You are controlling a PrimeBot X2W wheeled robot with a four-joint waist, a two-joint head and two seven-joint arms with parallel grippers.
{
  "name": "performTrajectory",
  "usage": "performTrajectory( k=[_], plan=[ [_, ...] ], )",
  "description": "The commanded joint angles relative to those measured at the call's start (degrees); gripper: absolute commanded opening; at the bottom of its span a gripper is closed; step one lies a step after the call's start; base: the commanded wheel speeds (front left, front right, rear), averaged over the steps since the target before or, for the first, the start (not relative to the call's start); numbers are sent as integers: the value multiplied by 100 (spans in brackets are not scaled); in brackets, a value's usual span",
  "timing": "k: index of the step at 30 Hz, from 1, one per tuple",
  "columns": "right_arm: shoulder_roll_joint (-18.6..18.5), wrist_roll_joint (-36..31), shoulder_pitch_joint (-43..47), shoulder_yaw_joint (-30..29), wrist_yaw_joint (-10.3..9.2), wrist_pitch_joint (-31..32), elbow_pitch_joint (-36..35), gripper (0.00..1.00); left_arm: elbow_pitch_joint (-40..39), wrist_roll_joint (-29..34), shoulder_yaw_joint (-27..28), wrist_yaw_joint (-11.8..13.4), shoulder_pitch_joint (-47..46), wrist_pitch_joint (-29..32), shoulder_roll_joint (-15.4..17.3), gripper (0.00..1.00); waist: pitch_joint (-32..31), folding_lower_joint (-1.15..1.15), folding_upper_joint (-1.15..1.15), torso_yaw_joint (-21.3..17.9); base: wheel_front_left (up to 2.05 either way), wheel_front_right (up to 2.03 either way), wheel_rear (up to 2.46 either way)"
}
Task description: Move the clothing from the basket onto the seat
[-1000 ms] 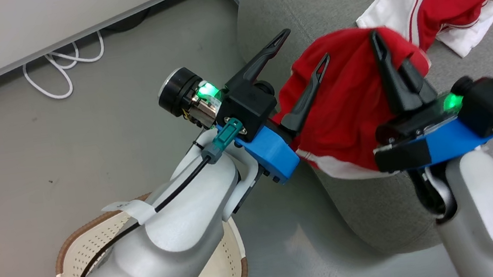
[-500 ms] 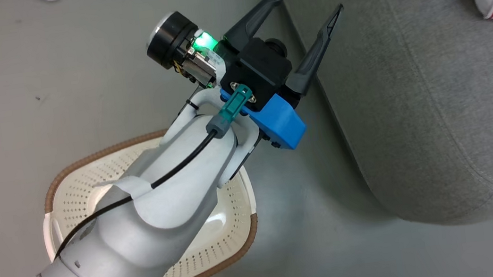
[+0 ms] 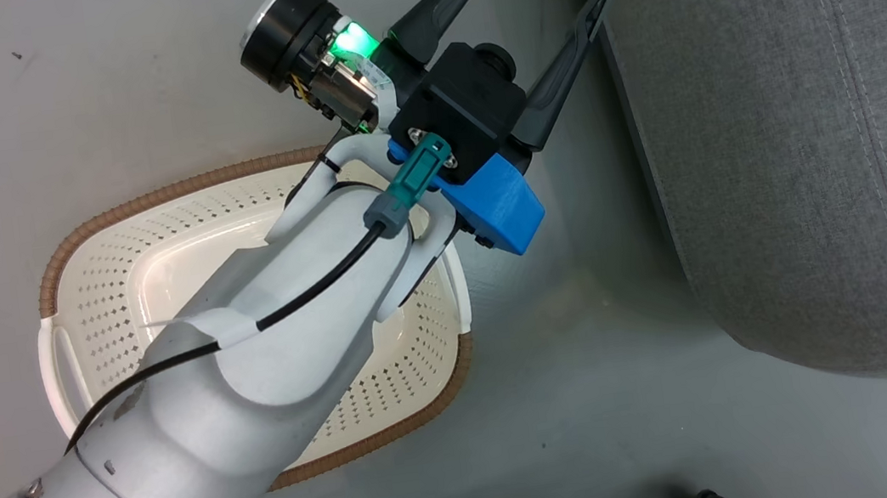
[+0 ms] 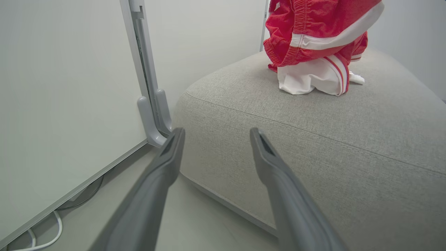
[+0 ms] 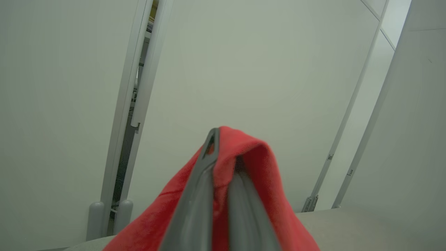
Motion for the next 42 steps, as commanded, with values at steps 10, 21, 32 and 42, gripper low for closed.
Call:
performTrajectory(
  k=[10,21,32,42],
  plan=[
    [230,-232,514,-337,1,-20,1403,0,-105,-7,-39,53,-98,58,107,100,142,-1,0,23,0,0,0],
    [562,-270,1215,-430,2,-19,1401,100,17,-181,16,145,205,-179,105,100,-377,-1,0,20,0,0,0],
    [1014,-483,2938,-54,2,-20,38,100,311,-611,514,404,999,-532,84,100,-1700,-1,0,196,0,0,0],
    [1591,-429,4103,723,2,-20,-999,100,-70,-585,1598,650,2085,-560,265,100,-2636,-1,0,521,0,0,0]
  ],
)
